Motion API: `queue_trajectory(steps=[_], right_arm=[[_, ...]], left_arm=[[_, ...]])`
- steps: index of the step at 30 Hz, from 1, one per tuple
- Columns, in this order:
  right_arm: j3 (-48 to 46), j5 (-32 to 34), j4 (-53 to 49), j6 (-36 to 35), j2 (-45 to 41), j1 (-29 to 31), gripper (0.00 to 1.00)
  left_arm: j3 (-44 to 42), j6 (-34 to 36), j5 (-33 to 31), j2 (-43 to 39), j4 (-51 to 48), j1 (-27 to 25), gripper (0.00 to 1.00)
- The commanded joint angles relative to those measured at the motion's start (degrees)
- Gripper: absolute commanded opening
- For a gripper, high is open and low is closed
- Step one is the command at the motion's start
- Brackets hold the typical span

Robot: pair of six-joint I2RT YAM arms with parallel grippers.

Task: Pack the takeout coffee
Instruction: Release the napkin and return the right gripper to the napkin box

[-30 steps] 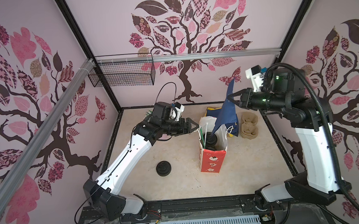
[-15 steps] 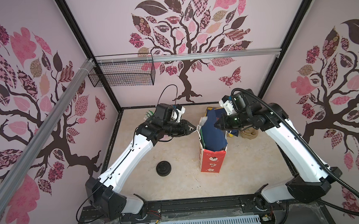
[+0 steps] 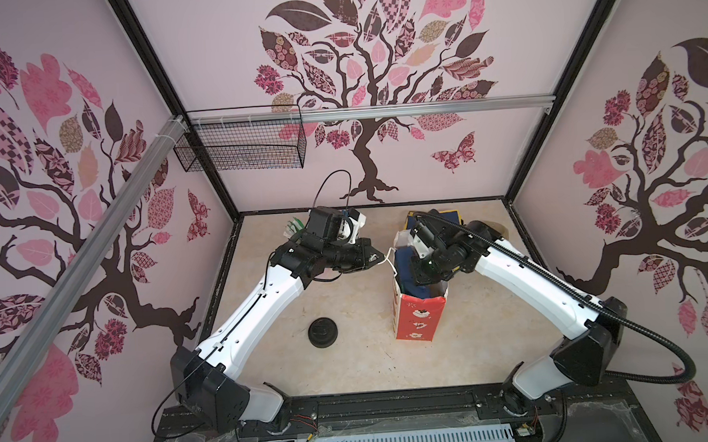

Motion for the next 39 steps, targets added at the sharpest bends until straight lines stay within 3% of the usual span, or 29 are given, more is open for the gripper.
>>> queue_trajectory(steps=[1, 8, 14, 19, 22, 25, 29, 39], right_arm=[[-0.5, 3.0, 0.7, 1.7, 2.0, 0.3, 0.06], [7.9, 6.0, -3.4, 1.4, 1.4, 0.3, 0.49], [17.2, 9.1, -8.3, 1.6, -1.4, 0.3, 0.69], [26.6, 9.0, -11.7, 2.2, -1.0, -2.8, 0.68], [29.4, 4.4, -9.6, 1.9, -1.8, -12.1, 0.65], [23.0, -1.6, -1.8, 1.2, -3.9, -23.9, 0.62], [6.8, -6.7, 11.9, 2.0, -4.3, -35.4, 0.57], [-4.3, -13.0, 29.7, -0.7, 10.8, -41.2, 0.52]], left_arm=[[-1.8, 0.1, -0.2, -0.5, 0.9, -0.1, 0.00], [-1.9, 0.0, -0.4, -0.3, 1.2, -0.1, 0.00], [-2.1, 0.0, -0.2, 0.0, 1.5, -0.1, 0.00], [-1.9, 0.0, 0.2, 0.3, 1.7, -0.1, 0.00], [-1.9, 0.0, 0.2, 0.3, 1.6, -0.1, 0.00], [-1.9, 0.0, 0.3, 0.3, 1.7, -0.1, 0.00], [-1.8, -0.1, 0.3, 0.3, 1.9, -0.1, 0.00], [-1.0, -0.4, 0.2, 0.5, 1.3, -0.1, 0.00]])
